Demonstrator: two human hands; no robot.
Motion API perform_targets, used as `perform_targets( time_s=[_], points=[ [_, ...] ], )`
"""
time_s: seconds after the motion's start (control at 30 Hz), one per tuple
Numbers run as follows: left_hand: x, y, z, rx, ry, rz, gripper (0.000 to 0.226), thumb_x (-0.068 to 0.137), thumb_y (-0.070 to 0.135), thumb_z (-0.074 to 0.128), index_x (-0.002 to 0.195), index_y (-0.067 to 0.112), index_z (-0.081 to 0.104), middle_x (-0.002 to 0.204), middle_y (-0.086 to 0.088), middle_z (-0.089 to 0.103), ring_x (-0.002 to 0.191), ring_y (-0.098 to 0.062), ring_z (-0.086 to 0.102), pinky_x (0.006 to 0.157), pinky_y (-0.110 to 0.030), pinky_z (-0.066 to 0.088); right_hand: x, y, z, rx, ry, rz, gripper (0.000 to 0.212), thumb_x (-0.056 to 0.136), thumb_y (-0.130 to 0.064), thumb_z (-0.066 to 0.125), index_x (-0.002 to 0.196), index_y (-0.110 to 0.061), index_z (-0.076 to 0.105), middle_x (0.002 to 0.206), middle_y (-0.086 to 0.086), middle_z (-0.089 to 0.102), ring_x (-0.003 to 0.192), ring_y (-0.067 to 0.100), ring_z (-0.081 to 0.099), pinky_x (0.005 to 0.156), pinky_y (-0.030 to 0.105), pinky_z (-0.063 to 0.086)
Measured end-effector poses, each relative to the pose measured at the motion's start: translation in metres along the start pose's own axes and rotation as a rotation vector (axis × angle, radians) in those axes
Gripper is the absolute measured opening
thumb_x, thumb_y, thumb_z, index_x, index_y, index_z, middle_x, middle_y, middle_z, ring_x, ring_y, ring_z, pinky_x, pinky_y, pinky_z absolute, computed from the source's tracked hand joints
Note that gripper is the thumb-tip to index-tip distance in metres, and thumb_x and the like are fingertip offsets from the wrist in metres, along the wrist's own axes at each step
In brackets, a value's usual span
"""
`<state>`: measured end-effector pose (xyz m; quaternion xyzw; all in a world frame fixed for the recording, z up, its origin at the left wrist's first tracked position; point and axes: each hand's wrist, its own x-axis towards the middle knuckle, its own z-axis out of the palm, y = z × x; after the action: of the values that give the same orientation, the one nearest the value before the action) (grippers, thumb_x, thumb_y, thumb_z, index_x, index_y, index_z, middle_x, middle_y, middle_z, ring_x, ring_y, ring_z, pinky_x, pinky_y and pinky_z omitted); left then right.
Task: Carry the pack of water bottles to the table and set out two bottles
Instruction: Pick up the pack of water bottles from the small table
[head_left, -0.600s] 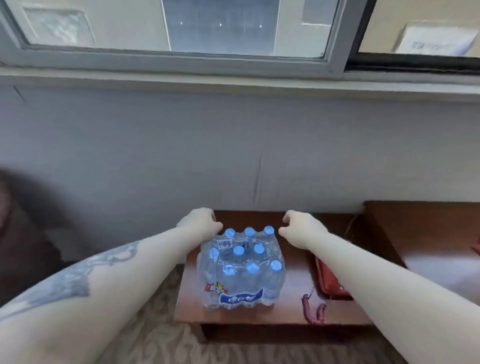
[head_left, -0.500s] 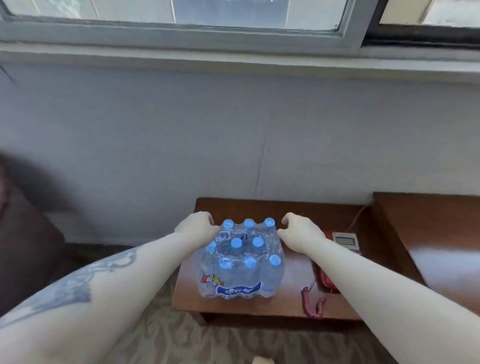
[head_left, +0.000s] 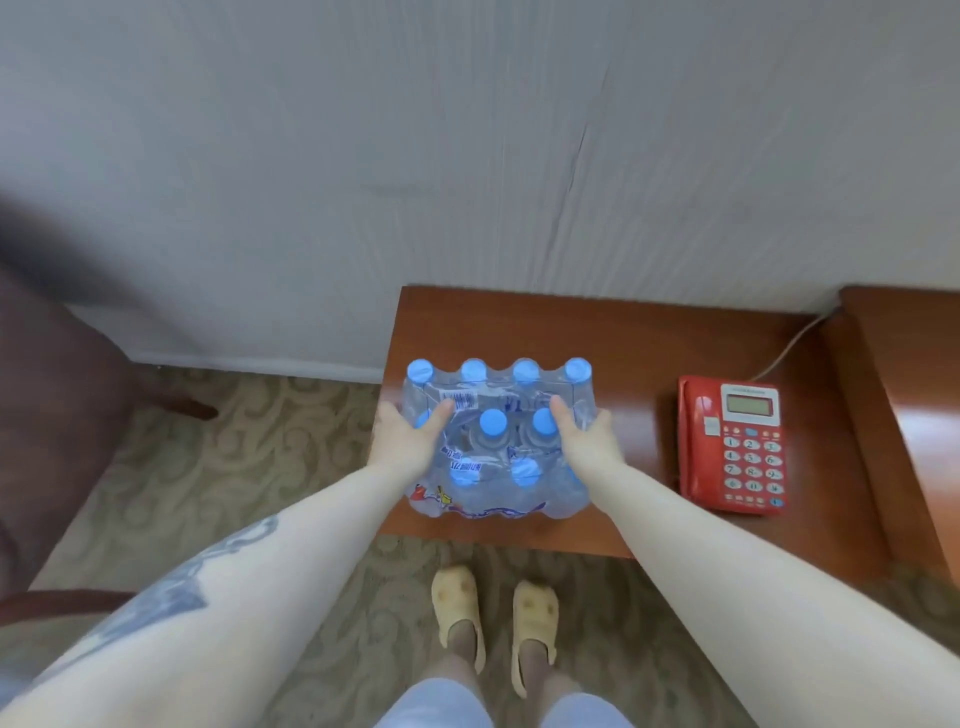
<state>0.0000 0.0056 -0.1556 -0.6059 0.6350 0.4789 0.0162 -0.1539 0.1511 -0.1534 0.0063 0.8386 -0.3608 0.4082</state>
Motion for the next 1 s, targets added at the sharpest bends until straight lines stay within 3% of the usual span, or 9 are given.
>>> perform_targets(
  time_s=[0.1,0.2,0.3,0.4,0.5,0.67,0.77,0.87,1.0],
  points=[
    [0.012,-0.007,0.001,-0.074,-0.010,-0.009,0.098,0.080,0.062,0.066,0.148,0.008,0.021,0.150,-0.013,0.039,0.127,-0.032,0.048,0.095,-0.041,0.044,0.008,0.004,0.004,0.024,0.091,0.039,0.090,0.078,-0.072,0.057,0.138,-0.007,0.037,0.132,0.015,0.056,0.119,0.037,0.053,0.097,0.041,0.044],
    [0.017,-0.009,0.003,-0.111,-0.034,-0.070,0.109,0.073,0.065,0.070,0.149,0.005,0.020,0.147,-0.012,0.043,0.124,-0.030,0.050,0.085,-0.036,0.040,0.013,0.004,0.002,0.040,0.102,0.078,0.085,0.064,-0.079,0.060,0.116,-0.011,0.055,0.111,0.011,0.067,0.109,0.038,0.059,0.102,0.052,0.043],
    [0.014,-0.012,-0.001,-0.082,-0.048,-0.123,0.112,0.061,0.073,0.069,0.143,0.004,0.039,0.136,-0.011,0.056,0.112,-0.028,0.058,0.079,-0.034,0.044,0.015,0.006,-0.005,-0.081,0.042,0.049,0.078,0.060,-0.084,0.056,0.099,-0.016,0.064,0.100,0.008,0.072,0.101,0.036,0.064,0.103,0.052,0.042],
    [0.008,-0.018,-0.008,-0.055,-0.080,-0.146,0.096,0.047,0.078,0.067,0.115,0.010,0.059,0.110,-0.005,0.064,0.092,-0.021,0.063,0.069,-0.033,0.048,0.018,0.009,-0.011,-0.182,0.013,-0.001,0.073,0.061,-0.085,0.053,0.085,-0.017,0.065,0.092,0.007,0.073,0.096,0.034,0.065,0.100,0.050,0.045],
    [-0.014,-0.032,-0.005,-0.112,-0.035,-0.201,0.079,0.045,0.079,0.065,0.085,0.011,0.061,0.085,-0.002,0.063,0.074,-0.017,0.062,0.059,-0.031,0.045,0.020,0.006,-0.015,-0.301,-0.066,-0.058,0.069,0.063,-0.085,0.052,0.075,-0.018,0.062,0.082,0.003,0.070,0.093,0.033,0.065,0.099,0.049,0.046],
    [-0.072,-0.076,0.016,-0.372,0.141,-0.425,0.082,0.041,0.075,0.072,0.086,0.006,0.069,0.088,-0.006,0.071,0.079,-0.022,0.068,0.066,-0.036,0.053,0.024,0.002,-0.014,-0.442,-0.222,-0.158,0.074,0.053,-0.084,0.061,0.066,-0.012,0.065,0.067,0.000,0.070,0.070,0.024,0.067,0.072,0.039,0.055],
    [-0.117,-0.106,0.031,-0.578,0.325,-0.550,0.075,0.034,0.069,0.078,0.077,0.007,0.074,0.083,-0.009,0.076,0.076,-0.025,0.072,0.075,-0.042,0.059,0.009,0.008,-0.002,-0.491,-0.302,-0.246,0.066,0.046,-0.081,0.067,0.044,-0.019,0.047,0.045,-0.005,0.059,0.050,0.020,0.057,0.051,0.033,0.043],
    [-0.171,-0.132,0.046,-0.781,0.569,-0.677,0.062,0.034,0.063,0.083,0.060,0.009,0.070,0.070,-0.008,0.076,0.065,-0.025,0.071,0.064,-0.038,0.057,-0.019,0.017,0.020,-0.552,-0.415,-0.283,0.066,0.047,-0.076,0.075,0.046,-0.015,0.049,0.039,-0.004,0.058,0.049,0.019,0.058,0.047,0.031,0.040],
    [-0.253,-0.173,0.070,-1.018,0.828,-0.794,0.059,0.028,0.059,0.086,0.049,0.012,0.058,0.060,-0.010,0.069,0.057,-0.028,0.067,0.057,-0.036,0.052,-0.068,0.046,0.050,-0.683,-0.656,-0.317,0.063,0.043,-0.073,0.079,0.053,-0.013,0.061,0.045,-0.004,0.068,0.057,0.023,0.069,0.057,0.034,0.055]
  ],
)
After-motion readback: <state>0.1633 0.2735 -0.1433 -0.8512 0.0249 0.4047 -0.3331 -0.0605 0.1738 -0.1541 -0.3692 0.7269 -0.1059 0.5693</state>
